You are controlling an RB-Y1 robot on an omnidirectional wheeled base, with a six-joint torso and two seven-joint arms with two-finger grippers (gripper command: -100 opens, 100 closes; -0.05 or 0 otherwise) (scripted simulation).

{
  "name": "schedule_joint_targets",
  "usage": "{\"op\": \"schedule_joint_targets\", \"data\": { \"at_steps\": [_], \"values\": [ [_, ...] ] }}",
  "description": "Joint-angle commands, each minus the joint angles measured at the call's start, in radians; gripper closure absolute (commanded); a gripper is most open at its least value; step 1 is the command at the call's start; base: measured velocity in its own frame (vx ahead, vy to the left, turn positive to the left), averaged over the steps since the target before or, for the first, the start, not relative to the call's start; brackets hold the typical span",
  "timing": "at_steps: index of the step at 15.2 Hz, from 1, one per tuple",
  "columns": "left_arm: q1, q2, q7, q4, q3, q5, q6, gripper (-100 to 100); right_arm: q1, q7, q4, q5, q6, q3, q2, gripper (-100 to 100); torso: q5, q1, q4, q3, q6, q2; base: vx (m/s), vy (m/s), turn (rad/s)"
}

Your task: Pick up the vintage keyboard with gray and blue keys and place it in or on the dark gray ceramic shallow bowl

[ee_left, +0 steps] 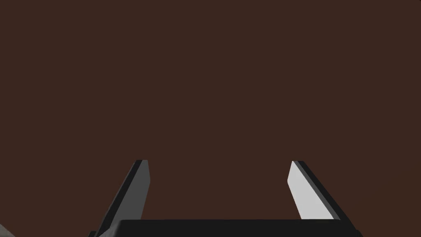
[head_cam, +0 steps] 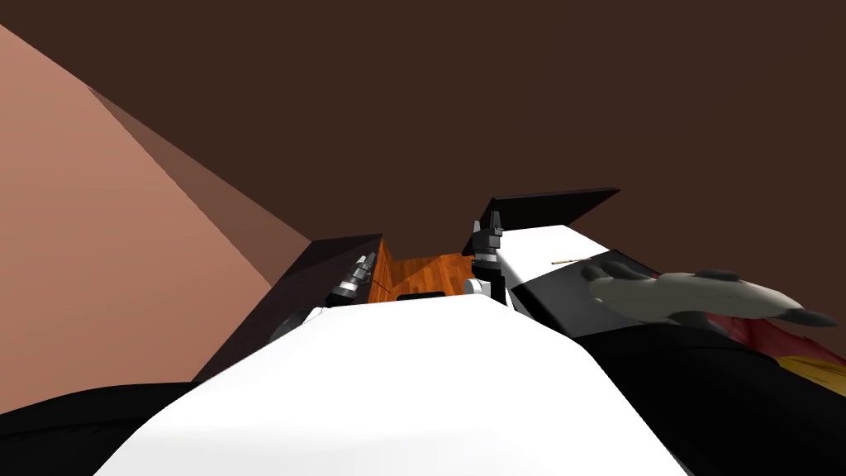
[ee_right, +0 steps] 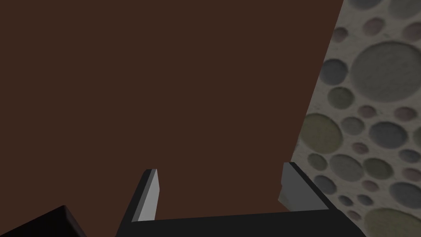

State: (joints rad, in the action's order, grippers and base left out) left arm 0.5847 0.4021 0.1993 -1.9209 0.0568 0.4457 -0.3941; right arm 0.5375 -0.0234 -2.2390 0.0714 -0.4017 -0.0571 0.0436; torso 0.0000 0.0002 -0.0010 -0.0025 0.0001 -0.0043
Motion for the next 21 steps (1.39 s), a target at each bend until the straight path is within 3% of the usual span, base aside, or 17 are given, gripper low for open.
{"op": "schedule_joint_targets", "data": {
  "at_steps": [1, 2, 4, 7, 9, 10, 11, 12, 15, 17, 18, 20, 21],
  "values": [
    [0.006, 0.011, 0.022, 0.029, 0.002, 0.045, -0.006, -100, 0.0, 0.0, 0.0, 0.0, 0.0, 0.0, 0.0, 0, 0.0, 0.0, 0.0, 0.0, 0.0, 0.0, 0.054, 0.0, -0.073],
    [0.014, 0.035, 0.044, 0.061, 0.003, 0.07, -0.007, -100, 0.0, 0.0, 0.0, 0.0, 0.0, 0.0, 0.0, 0, 0.0, 0.0, 0.0, 0.0, 0.0, 0.0, 0.068, -0.005, -0.106],
    [0.014, 0.035, 0.044, 0.061, 0.003, 0.095, -0.007, -100, 0.0, 0.0, 0.0, 0.0, 0.0, 0.0, 0.0, 0, 0.0, -0.001, 0.0, 0.0, 0.0, -0.001, 0.064, -0.011, -0.058],
    [0.03, 0.08, 0.09, 0.129, 0.003, 0.173, -0.011, -100, 0.0, 0.0, 0.0, 0.0, 0.0, 0.0, 0.0, 0, 0.0, -0.001, 0.0, 0.0, 0.0, -0.001, 0.072, -0.006, -0.085],
    [0.03, 0.08, 0.09, 0.129, 0.003, 0.199, -0.011, -100, 0.0, 0.0, 0.0, 0.0, 0.0, 0.0, 0.0, 0, 0.0, -0.001, 0.0, -0.001, 0.0, -0.002, 0.071, 0.003, -0.054],
    [0.039, 0.102, 0.113, 0.163, 0.004, 0.236, -0.013, -100, 0.0, 0.0, 0.0, 0.0, 0.0, 0.0, 0.0, 0, 0.0, 0.0, 0.0, -0.001, 0.0, -0.001, 0.048, 0.001, -0.096],
    [0.039, 0.102, 0.113, 0.163, 0.004, 0.252, -0.013, -100, 0.0, 0.0, 0.0, 0.0, 0.0, 0.0, 0.0, 0, 0.0, 0.0, 0.0, 0.0, 0.0, 0.0, 0.052, 0.0, -0.081],
    [0.039, 0.102, 0.113, 0.163, 0.004, 0.252, -0.013, -100, 0.0, 0.0, 0.0, 0.0, 0.0, 0.0, 0.0, 0, 0.0, 0.0, 0.0, 0.0, 0.0, 0.0, 0.045, 0.001, -0.016],
    [0.056, 0.143, 0.159, 0.233, 0.004, 0.335, -0.017, -100, 0.0, 0.0, 0.0, 0.0, 0.0, 0.0, 0.0, 0, 0.0, -0.001, 0.0, 0.0, 0.0, 0.0, 0.075, -0.002, -0.084],
    [0.056, 0.143, 0.159, 0.233, 0.004, 0.359, -0.017, -100, 0.0, 0.0, 0.0, 0.0, 0.0, 0.0, 0.0, 0, 0.0, 0.0, 0.0, -0.001, 0.0, -0.002, 0.076, 0.003, -0.061],
    [0.065, 0.163, 0.182, 0.268, 0.005, 0.391, -0.02, -100, 0.0, 0.0, 0.0, 0.0, 0.0, 0.0, 0.0, 0, 0.0, 0.0, 0.0, -0.001, 0.0, -0.001, 0.06, 0.002, -0.077],
    [0.065, 0.163, 0.182, 0.268, 0.005, 0.413, -0.02, -100, 0.0, 0.0, 0.0, 0.0, 0.0, 0.0, 0.0, 0, 0.0, -0.001, 0.0, 0.0, 0.0, -0.001, 0.054, -0.001, -0.056],
    [0.074, 0.182, 0.205, 0.303, 0.005, 0.449, -0.022, -100, 0.0, 0.0, 0.0, 0.0, 0.0, 0.0, 0.0, 0, 0.0, -0.001, 0.0, 0.0, 0.0, 0.0, 0.061, -0.007, -0.089]
  ]
}}
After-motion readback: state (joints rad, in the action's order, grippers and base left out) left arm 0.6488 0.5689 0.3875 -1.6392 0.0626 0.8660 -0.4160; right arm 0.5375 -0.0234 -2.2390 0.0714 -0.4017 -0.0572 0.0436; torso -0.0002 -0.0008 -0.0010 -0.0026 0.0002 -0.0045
